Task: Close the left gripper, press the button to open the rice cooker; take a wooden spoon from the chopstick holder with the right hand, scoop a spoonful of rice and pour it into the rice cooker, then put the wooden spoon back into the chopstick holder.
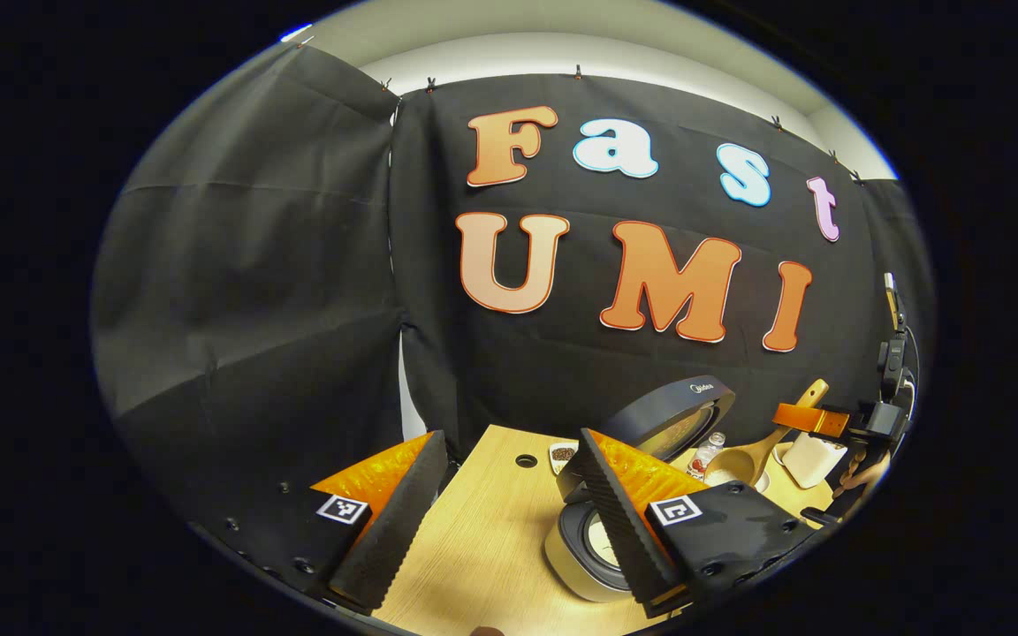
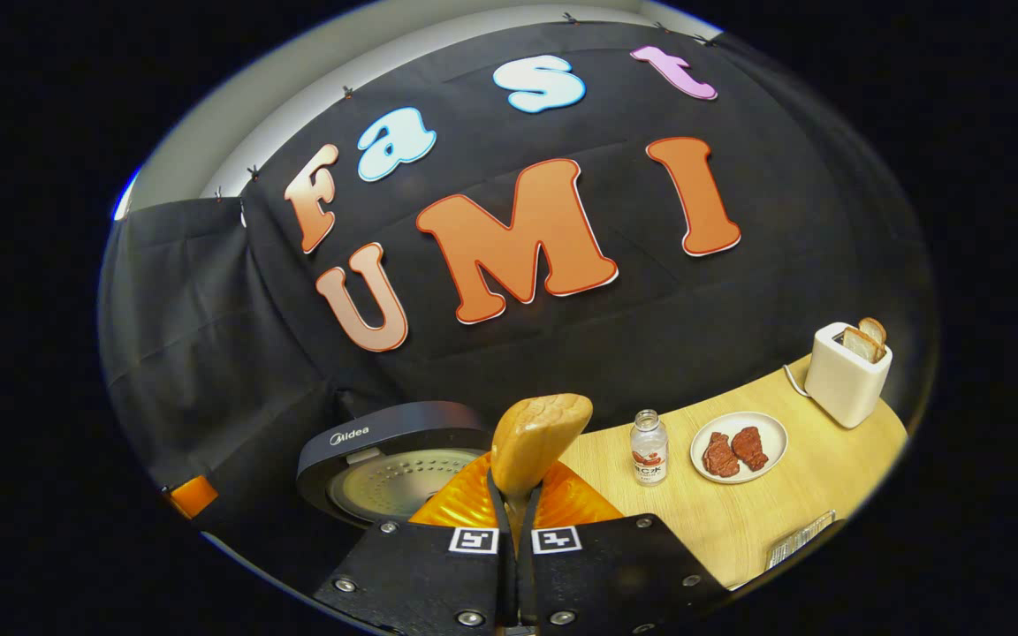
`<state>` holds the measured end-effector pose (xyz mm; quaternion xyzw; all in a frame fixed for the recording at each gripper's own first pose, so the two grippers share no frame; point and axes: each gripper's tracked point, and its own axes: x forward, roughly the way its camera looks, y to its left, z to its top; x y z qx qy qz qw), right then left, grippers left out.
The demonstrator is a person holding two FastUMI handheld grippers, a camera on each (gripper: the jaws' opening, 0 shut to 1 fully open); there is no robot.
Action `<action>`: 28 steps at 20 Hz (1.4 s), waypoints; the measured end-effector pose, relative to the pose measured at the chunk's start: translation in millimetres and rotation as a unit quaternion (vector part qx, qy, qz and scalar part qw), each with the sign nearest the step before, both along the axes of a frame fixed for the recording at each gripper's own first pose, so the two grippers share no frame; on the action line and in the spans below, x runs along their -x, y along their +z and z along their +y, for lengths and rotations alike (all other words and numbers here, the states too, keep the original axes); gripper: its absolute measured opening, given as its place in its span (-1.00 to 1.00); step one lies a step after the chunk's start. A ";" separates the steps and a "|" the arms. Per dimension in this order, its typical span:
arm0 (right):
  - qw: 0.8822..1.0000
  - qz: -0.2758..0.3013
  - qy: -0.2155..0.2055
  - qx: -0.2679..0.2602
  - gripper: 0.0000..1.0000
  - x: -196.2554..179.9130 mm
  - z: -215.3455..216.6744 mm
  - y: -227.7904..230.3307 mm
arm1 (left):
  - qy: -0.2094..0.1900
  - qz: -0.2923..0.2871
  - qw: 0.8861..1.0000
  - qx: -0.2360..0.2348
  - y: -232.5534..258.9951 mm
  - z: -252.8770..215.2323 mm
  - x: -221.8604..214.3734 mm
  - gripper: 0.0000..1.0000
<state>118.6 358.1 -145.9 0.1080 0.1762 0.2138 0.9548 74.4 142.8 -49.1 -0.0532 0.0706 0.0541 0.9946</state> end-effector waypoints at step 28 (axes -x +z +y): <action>0.985 -0.059 0.106 0.127 -1.00 18.1 13.5 -19.2 | 0.007 -0.009 1.000 -0.005 9.5 -4.7 19.6 1.00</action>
